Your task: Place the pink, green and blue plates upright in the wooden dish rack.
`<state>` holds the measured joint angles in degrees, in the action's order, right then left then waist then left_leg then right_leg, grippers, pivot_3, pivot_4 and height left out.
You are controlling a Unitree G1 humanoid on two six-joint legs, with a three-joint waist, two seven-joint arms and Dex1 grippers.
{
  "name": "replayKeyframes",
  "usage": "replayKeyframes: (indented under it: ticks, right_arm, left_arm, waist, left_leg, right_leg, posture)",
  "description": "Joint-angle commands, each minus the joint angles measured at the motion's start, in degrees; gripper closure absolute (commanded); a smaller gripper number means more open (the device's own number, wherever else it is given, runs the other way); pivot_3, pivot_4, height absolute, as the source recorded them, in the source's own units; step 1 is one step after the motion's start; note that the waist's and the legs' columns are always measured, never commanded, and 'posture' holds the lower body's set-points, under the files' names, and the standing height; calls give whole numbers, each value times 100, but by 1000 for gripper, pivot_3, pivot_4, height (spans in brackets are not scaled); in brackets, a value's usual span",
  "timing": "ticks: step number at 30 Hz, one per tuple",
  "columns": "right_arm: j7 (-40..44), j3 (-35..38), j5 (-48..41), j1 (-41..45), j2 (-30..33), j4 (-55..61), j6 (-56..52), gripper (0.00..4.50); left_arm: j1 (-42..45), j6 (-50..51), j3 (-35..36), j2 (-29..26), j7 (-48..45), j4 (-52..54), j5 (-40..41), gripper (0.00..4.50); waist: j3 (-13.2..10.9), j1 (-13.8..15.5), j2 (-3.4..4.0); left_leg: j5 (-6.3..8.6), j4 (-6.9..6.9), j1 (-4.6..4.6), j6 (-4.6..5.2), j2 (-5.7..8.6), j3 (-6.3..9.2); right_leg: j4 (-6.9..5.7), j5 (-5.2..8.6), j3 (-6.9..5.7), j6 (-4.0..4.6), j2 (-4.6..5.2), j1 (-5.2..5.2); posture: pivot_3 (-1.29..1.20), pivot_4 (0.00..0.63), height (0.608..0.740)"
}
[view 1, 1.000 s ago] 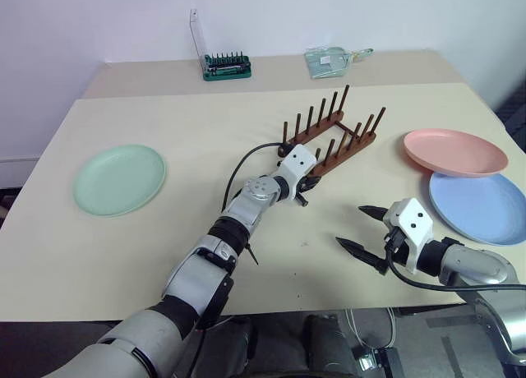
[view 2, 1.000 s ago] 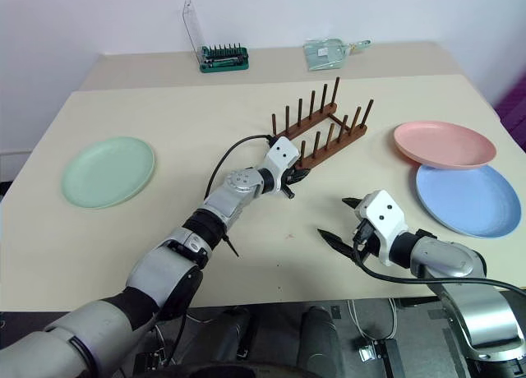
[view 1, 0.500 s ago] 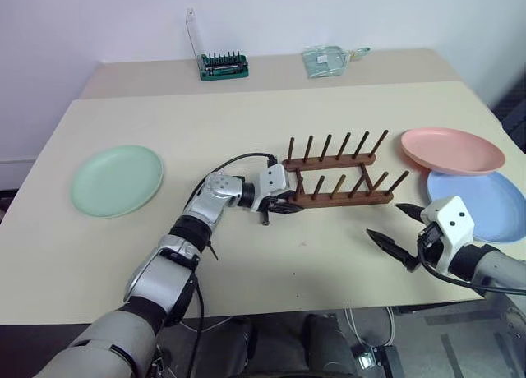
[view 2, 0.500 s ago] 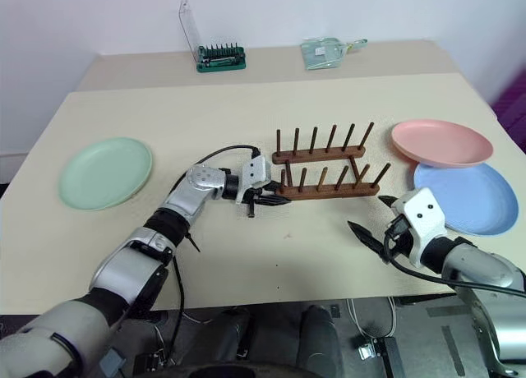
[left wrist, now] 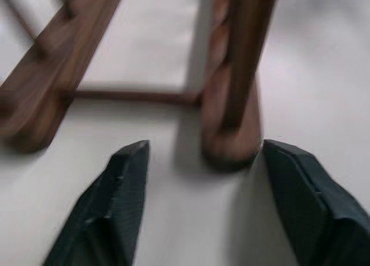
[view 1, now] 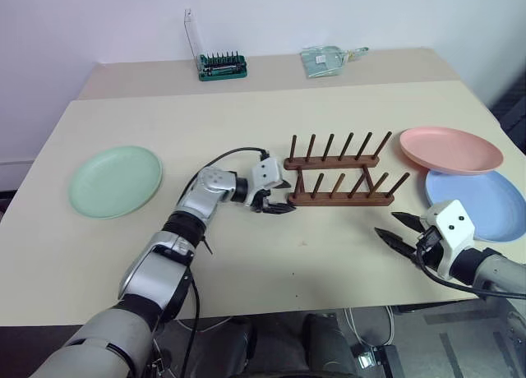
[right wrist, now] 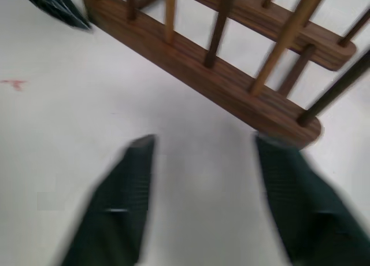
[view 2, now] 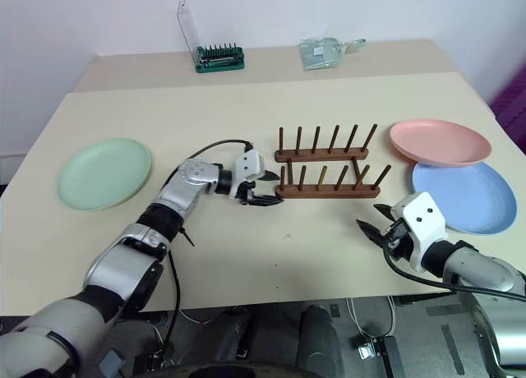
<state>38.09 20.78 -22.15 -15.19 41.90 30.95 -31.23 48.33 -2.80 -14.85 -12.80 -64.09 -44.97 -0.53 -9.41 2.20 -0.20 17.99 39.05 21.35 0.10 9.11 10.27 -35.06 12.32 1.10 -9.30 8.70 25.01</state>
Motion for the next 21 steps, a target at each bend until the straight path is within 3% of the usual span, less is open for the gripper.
replayKeyframes:
  ticks: [1,2,4,7,8,15,21]
  right_arm:
    - [24,29,145,5,106,-69,106,3992]
    - [6,-12,200,37,128,-141,71,4471]
    - [-38,-137,370,132,190,-340,53,4500]
    - [-94,-497,692,294,291,-606,94,4500]
    - [-141,-673,854,382,321,-705,116,4500]
    - [-566,-1515,1716,1366,214,-1541,291,4500]
    - [-711,-1857,2094,2185,119,-2279,527,4500]
  left_arm:
    - [-457,680,156,-351,-319,1120,343,1534]
    - [-654,912,158,-472,-515,1537,504,1792]
    - [-1009,1382,34,-655,-778,2404,708,2509]
    - [-1305,1979,-248,-607,-725,3353,765,4185]
    - [-1365,2008,-387,-522,-517,3533,598,4467]
    - [-1453,2172,-917,92,876,3474,-180,4467]
    - [-1182,2392,-774,568,2366,2709,-658,4467]
  waist:
    - [0,-1,0]
    - [0,-1,0]
    - [1,-6,2]
    - [1,33,1]
    - [1,37,2]
    - [2,-18,-4]
    - [4,32,-9]
  left_leg:
    - [0,0,0,0,0,0]
    - [0,0,0,0,1,0]
    - [0,0,0,0,1,-1]
    - [0,2,-1,-1,1,0]
    - [-1,4,0,-2,1,1]
    - [0,1,-15,-2,-6,-11]
    - [-2,7,-22,-3,-2,-13]
  right_leg:
    - [0,0,1,0,1,0]
    - [1,0,1,0,1,-1]
    - [0,0,3,0,1,0]
    - [-2,-1,3,2,2,-3]
    - [-2,-1,2,3,2,-5]
    - [1,-2,8,3,-3,-12]
    - [4,-4,13,4,-2,-26]
  posture:
    - [0,150,740]
    - [0,150,740]
    - [0,150,740]
    - [0,150,740]
    - [0,150,740]
    - [0,150,740]
    - [0,150,740]
